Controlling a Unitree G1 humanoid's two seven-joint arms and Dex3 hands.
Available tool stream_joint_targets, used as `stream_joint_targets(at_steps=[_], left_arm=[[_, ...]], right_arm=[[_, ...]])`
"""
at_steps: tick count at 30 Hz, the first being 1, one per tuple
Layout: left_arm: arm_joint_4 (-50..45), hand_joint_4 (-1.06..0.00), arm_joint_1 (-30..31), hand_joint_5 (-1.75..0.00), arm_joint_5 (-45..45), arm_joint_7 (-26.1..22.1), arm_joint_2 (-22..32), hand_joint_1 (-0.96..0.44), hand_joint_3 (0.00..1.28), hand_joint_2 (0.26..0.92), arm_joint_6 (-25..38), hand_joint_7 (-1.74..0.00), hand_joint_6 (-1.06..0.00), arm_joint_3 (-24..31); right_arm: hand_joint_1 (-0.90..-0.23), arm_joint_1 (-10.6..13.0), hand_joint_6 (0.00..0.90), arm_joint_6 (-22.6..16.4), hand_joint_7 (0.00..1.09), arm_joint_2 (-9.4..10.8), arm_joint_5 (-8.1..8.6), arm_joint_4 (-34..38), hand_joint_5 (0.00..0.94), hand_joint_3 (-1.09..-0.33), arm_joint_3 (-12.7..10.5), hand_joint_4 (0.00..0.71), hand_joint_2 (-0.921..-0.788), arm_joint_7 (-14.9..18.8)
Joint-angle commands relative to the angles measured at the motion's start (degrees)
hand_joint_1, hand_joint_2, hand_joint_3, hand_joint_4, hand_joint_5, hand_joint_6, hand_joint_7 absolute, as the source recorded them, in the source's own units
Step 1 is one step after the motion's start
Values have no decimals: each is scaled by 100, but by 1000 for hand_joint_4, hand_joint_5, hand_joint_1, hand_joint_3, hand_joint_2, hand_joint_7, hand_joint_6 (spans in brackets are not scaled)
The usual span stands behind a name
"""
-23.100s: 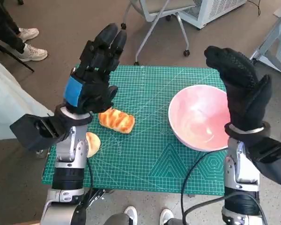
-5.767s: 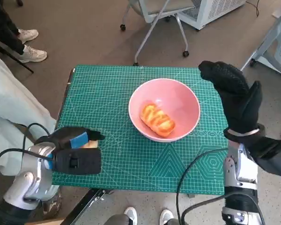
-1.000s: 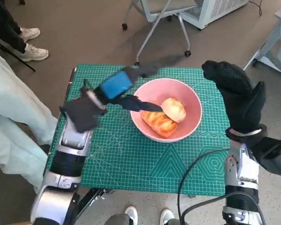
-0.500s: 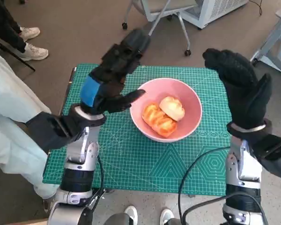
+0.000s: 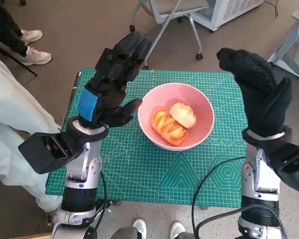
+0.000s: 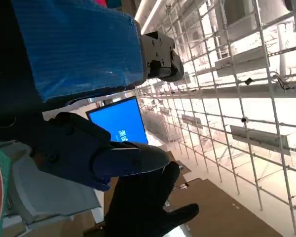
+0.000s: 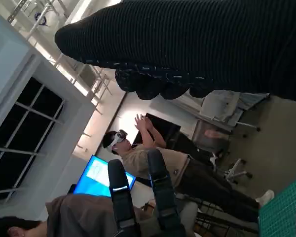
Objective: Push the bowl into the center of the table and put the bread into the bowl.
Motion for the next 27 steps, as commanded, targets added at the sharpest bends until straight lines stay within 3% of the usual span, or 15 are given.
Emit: stream_joint_targets(at_steps=[1, 17, 27], left_arm=[[-181, -159, 152, -2, -126, -77, 39, -679, 492, 921, 35, -487, 1, -16], [-227, -136, 375, 0, -273, -197, 39, -685, 487, 921, -139, -465, 1, 59], [-237, -128, 435, 0, -314, -255, 48, -693, 485, 921, -164, -456, 1, 82]], right_arm=[[-662, 154, 48, 71, 517, -54, -85, -120, 0, -831, 46, 178, -921, -71], [-685, 400, 19, 45, 577, -105, -206, -271, 6, -818, 200, 187, -921, -78], [-678, 540, 14, -95, 594, -105, -112, -213, 8, -804, 222, 195, -921, 17]])
